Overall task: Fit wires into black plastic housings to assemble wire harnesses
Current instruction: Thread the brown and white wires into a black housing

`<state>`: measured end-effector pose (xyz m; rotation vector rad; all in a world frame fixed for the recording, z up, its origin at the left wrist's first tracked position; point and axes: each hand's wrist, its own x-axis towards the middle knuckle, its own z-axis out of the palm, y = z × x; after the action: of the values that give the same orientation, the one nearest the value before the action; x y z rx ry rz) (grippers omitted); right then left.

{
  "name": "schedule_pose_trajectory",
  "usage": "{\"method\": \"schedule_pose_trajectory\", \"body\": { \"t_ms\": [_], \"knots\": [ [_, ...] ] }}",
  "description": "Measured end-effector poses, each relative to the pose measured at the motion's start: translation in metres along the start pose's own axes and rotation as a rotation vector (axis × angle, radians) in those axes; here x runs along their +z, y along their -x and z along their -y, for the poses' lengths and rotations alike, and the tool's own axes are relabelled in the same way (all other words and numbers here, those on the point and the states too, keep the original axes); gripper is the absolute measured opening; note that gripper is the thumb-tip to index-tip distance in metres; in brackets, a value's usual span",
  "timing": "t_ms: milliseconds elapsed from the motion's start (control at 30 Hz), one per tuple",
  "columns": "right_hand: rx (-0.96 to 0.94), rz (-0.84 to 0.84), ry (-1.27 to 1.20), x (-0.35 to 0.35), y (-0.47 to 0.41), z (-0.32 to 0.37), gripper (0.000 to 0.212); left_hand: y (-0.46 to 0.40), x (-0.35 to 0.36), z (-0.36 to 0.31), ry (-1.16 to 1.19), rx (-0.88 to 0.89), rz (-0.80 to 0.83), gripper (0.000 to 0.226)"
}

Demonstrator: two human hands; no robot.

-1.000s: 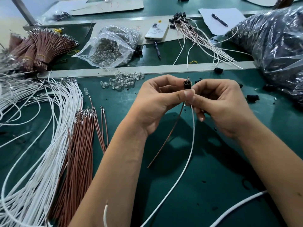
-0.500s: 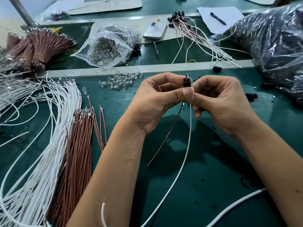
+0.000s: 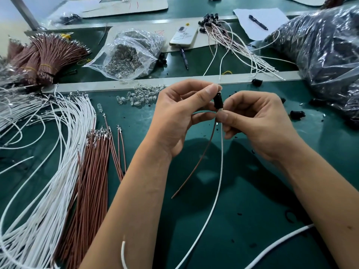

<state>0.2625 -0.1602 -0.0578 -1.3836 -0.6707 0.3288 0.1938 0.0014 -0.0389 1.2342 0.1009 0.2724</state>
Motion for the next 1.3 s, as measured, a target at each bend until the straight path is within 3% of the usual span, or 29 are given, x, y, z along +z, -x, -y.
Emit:
{"method": "schedule_pose_trajectory", "body": {
  "t_ms": [167,567,800,1300],
  "knots": [
    [-0.003,-0.007,-0.021,-0.0002,-0.0005,-0.0003,0.009,-0.0007,-0.0027,0.0007,0.027,0.032,0.008,0.011],
    [-0.068,-0.086,0.073,-0.0013,-0.0007,-0.0008,0.009,-0.0025,-0.0012,0.005,-0.124,0.212,-0.006,0.005],
    [-0.009,0.011,0.093,-0.0033,-0.0011,-0.0023,0.007,-0.0039,-0.0017,0.0065,-0.123,0.251,-0.035,0.006],
    [-0.034,0.044,0.193,-0.0029,-0.0018,-0.0027,0.01,-0.0053,-0.0044,0.006,-0.19,0.29,-0.006,0.008]
  ]
}}
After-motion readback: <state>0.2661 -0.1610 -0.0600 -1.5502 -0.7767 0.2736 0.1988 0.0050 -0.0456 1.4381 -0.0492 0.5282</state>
